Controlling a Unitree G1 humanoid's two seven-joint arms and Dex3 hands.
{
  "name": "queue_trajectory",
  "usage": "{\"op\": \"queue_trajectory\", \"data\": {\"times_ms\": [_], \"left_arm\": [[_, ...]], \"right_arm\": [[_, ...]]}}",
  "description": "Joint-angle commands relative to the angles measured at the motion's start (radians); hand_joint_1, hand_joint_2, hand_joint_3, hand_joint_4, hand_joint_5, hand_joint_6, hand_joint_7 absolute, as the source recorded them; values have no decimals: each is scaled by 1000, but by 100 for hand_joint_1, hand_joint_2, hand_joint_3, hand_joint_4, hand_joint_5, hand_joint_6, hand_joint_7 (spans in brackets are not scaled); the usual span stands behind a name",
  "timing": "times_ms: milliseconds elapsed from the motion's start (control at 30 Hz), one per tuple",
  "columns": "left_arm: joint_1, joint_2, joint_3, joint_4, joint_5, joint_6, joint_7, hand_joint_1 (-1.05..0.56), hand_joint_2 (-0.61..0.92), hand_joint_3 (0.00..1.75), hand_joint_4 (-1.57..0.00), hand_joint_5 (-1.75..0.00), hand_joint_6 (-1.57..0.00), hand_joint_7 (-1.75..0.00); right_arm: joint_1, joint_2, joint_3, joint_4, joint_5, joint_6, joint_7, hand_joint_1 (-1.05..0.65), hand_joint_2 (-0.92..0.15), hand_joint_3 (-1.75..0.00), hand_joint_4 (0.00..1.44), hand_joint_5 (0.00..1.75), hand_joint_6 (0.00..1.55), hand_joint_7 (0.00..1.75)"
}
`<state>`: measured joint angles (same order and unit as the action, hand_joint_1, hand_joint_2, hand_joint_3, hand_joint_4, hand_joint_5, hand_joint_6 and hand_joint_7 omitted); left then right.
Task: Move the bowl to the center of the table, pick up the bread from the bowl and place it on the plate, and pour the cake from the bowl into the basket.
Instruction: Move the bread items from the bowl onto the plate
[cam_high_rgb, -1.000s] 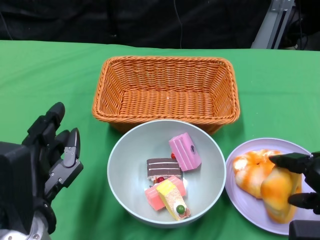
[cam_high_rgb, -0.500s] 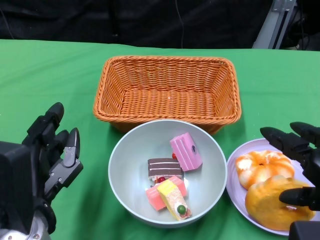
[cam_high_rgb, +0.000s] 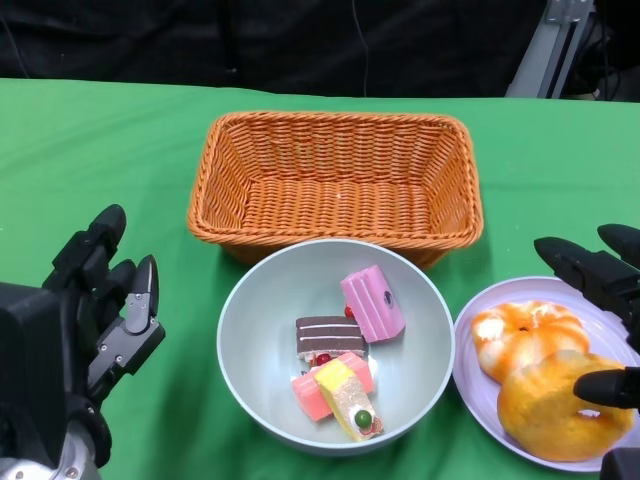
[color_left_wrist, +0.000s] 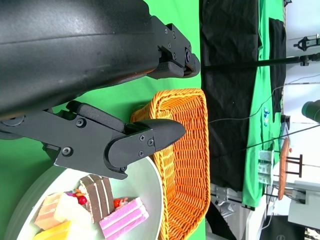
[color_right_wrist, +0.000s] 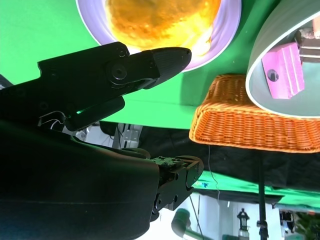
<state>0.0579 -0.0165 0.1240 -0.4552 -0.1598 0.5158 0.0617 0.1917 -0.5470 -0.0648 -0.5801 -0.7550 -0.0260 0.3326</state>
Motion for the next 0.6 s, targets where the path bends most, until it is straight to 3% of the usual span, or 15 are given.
{"op": "queue_trajectory", "data": {"times_ms": [33, 333, 600], "left_arm": [[-1, 17, 2, 4, 9, -23, -8, -46, 92, 73, 0, -37, -25, -1], [6, 34, -10, 35, 23, -95, -31, -46, 92, 70, 0, -48, -26, -1], [33, 137, -78, 118, 208, -402, -50, -52, 92, 50, -1, -80, -31, -2]], "right_arm": [[18, 13, -24, -31, 18, -14, -30, -61, -92, -16, 14, 5, 15, 4], [49, 35, -38, -45, 29, -48, -63, -60, -92, -16, 14, 7, 14, 3], [112, 114, -30, -5, 39, -163, -240, -56, -92, -14, 24, 22, 23, 8]]}}
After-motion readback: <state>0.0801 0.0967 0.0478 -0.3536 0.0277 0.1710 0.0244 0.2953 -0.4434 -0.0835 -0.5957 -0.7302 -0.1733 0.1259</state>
